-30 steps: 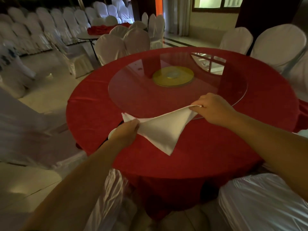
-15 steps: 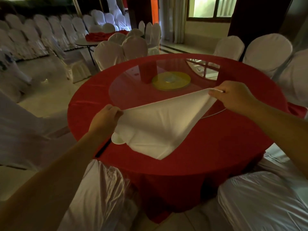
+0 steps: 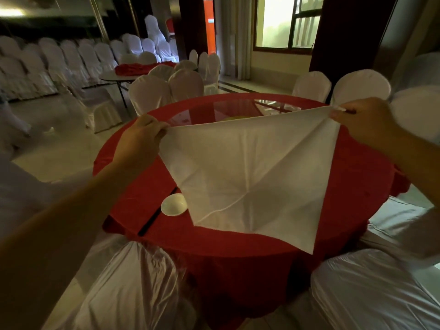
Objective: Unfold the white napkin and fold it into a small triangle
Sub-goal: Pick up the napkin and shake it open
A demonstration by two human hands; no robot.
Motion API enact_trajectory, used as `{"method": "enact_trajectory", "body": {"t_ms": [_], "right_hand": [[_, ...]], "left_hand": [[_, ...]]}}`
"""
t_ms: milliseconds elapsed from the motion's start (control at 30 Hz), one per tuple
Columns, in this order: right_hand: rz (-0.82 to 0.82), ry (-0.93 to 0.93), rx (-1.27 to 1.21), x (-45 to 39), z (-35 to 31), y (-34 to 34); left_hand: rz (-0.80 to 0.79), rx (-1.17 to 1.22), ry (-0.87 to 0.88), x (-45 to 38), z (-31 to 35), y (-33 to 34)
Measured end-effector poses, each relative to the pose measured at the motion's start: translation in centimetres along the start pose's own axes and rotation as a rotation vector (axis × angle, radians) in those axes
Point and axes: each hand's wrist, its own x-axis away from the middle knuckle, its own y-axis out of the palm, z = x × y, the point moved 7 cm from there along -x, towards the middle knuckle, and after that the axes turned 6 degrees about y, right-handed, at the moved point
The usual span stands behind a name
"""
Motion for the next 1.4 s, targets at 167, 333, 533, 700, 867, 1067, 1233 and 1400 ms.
{"method": "enact_trajectory", "body": {"t_ms": [167, 333, 533, 700, 867, 1067, 1233, 1400], "right_hand": [[0.033, 0.024, 0.085, 0.9, -0.5, -2.2], [0.044, 0.031, 0.096, 1.9, -1.3, -3.3], [0.061, 0.051, 0.089, 3.6, -1.7, -4.3], [0.055, 0.029, 0.127, 4.4, -1.0, -4.7], [-0.013, 0.041, 0.15, 4.2, 0.2, -3.8], [-0.056, 0.141, 0.129, 2.0, 3.4, -0.4], [-0.125, 0.221, 0.111, -2.3, 7.8, 4.6], [-0.212, 0.307, 0.116, -8.1, 14.3, 12.6]], "left_hand": [[0.053, 0.08, 0.006, -0.4, 0.3, -2.5], [0.089, 0.082, 0.043, -0.2, 0.5, -4.1], [0.097, 0.106, 0.119, 0.6, 0.6, -4.9], [0.076, 0.122, 0.18, 1.4, 0.6, -4.2], [0.064, 0.136, 0.181, 0.8, 0.5, -2.7], [-0.007, 0.178, 0.112, -1.7, -0.7, 2.1], [-0.108, 0.235, 0.035, -4.7, -1.9, 9.2], [-0.205, 0.225, -0.071, -8.0, -4.1, 19.1]]}}
